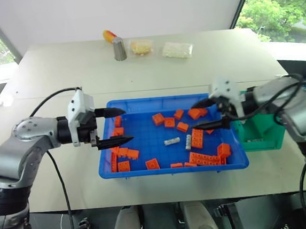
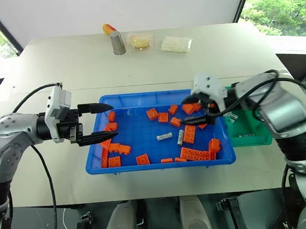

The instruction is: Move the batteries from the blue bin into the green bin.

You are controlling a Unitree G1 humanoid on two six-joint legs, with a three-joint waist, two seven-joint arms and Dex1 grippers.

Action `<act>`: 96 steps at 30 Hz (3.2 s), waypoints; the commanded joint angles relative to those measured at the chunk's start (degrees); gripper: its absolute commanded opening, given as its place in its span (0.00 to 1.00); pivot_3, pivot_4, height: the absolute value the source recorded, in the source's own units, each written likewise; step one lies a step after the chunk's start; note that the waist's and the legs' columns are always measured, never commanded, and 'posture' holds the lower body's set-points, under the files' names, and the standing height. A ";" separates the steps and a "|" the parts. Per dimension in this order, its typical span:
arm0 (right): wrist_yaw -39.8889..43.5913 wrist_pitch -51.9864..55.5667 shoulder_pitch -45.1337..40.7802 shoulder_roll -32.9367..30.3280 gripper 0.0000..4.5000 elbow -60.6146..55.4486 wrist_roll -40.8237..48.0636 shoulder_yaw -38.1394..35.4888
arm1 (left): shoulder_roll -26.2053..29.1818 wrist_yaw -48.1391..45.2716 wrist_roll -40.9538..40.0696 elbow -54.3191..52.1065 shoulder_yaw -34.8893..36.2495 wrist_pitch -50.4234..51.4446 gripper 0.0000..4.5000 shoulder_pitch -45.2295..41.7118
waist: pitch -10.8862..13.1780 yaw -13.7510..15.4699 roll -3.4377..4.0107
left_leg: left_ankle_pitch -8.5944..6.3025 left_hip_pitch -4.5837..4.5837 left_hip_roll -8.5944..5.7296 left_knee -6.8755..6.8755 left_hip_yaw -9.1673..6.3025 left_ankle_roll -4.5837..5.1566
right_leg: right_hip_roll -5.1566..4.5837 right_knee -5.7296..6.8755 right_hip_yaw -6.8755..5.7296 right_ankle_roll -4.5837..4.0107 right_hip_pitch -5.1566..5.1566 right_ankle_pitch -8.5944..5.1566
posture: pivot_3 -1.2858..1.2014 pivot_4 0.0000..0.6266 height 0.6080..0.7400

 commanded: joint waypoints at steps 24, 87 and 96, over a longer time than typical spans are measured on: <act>-4.79 -7.43 1.87 15.47 0.50 6.64 -14.11 10.61 | 0.93 3.18 -0.79 -4.35 2.33 -0.15 1.00 1.71 | -0.01 -0.01 -0.02 | 0.00 0.06 0.05 -0.01 -0.04 0.00 | 0.11 0.13 -0.01 0.02 0.00 0.02 | 0.52 0.24 1.00; -3.61 12.21 0.47 1.49 0.99 -7.51 -6.28 5.49 | -1.25 3.07 1.86 -2.88 0.63 -2.17 1.00 1.90 | 0.02 0.13 0.05 | -0.05 -0.01 0.02 0.06 0.00 0.10 | 0.05 0.08 0.04 0.04 -0.02 0.02 | 0.52 0.24 1.00; -5.38 18.20 3.39 1.68 0.99 -12.56 -4.28 7.07 | -1.40 0.66 1.94 -2.74 -1.84 -2.35 1.00 0.46 | 0.02 0.13 0.05 | -0.05 -0.01 0.02 0.05 -0.01 0.10 | 0.06 0.08 0.04 0.04 -0.02 0.02 | 0.52 0.24 1.00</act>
